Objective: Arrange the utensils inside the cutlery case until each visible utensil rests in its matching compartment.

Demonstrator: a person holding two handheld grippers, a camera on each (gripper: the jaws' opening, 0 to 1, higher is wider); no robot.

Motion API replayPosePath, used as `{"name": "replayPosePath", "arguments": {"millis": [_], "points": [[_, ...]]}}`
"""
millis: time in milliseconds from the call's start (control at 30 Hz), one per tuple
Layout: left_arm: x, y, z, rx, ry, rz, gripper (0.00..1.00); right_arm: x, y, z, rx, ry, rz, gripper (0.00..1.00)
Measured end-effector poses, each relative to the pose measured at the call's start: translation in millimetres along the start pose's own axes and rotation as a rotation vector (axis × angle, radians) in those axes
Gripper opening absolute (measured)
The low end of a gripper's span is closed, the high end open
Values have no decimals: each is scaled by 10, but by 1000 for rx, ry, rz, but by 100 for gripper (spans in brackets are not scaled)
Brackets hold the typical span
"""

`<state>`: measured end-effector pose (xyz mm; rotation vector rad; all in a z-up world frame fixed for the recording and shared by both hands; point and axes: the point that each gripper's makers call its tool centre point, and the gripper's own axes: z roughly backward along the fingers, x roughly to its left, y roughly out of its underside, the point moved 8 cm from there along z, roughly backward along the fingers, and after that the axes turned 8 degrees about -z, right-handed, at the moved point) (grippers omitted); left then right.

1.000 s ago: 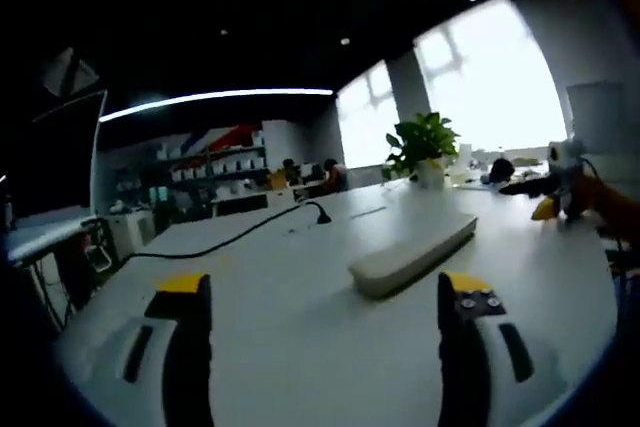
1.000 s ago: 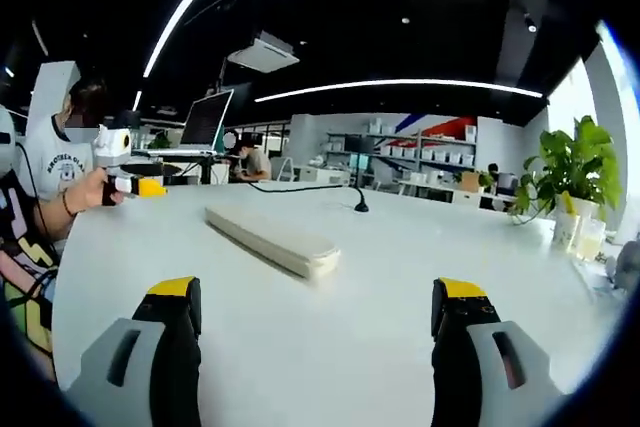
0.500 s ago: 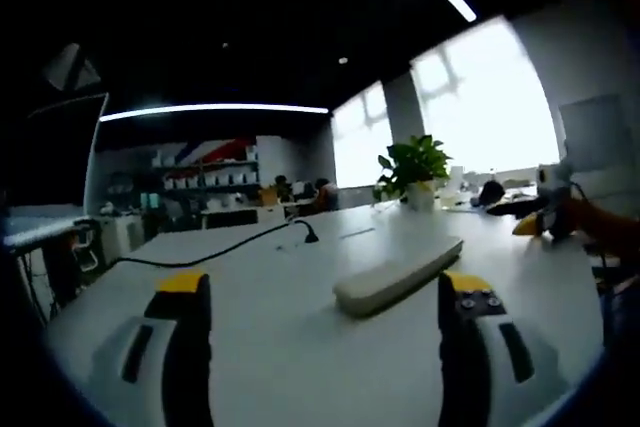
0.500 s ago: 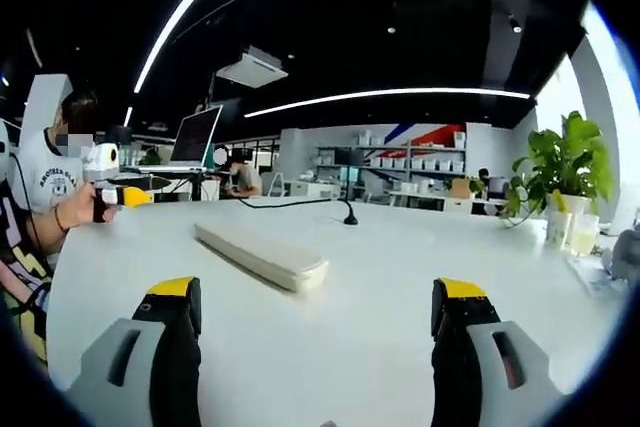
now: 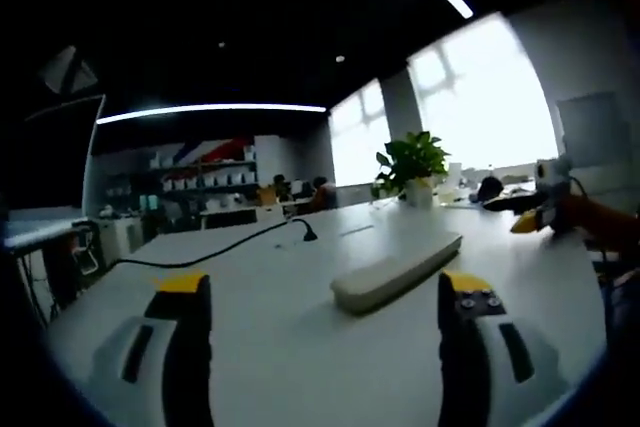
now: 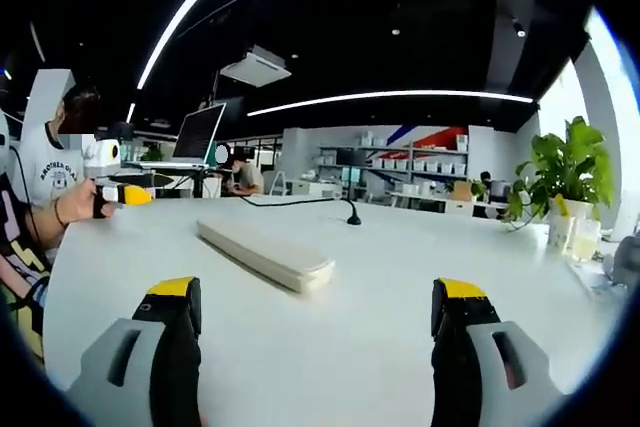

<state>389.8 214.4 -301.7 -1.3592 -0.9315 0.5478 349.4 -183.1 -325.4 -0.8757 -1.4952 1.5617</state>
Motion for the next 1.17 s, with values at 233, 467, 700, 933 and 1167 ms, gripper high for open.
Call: {"name": "replayPosePath", "arguments": {"millis": [233, 467, 700, 933, 1167], "points": [[1, -2, 25, -4, 7, 8, 96, -58, -27, 37, -39, 40, -18, 100], [-8, -18, 38, -11, 2, -10, 95, -49, -56, 56, -70, 49, -7, 100], [67, -24, 55, -9, -20, 22, 91, -9, -139, 53, -117, 61, 11, 100], [89, -148, 43, 23, -15, 11, 92, -26, -307, 136, -110, 105, 41, 100], [138, -612, 129, 69, -12, -68, 96, 6, -882, 242, -160, 161, 22, 100]]}}
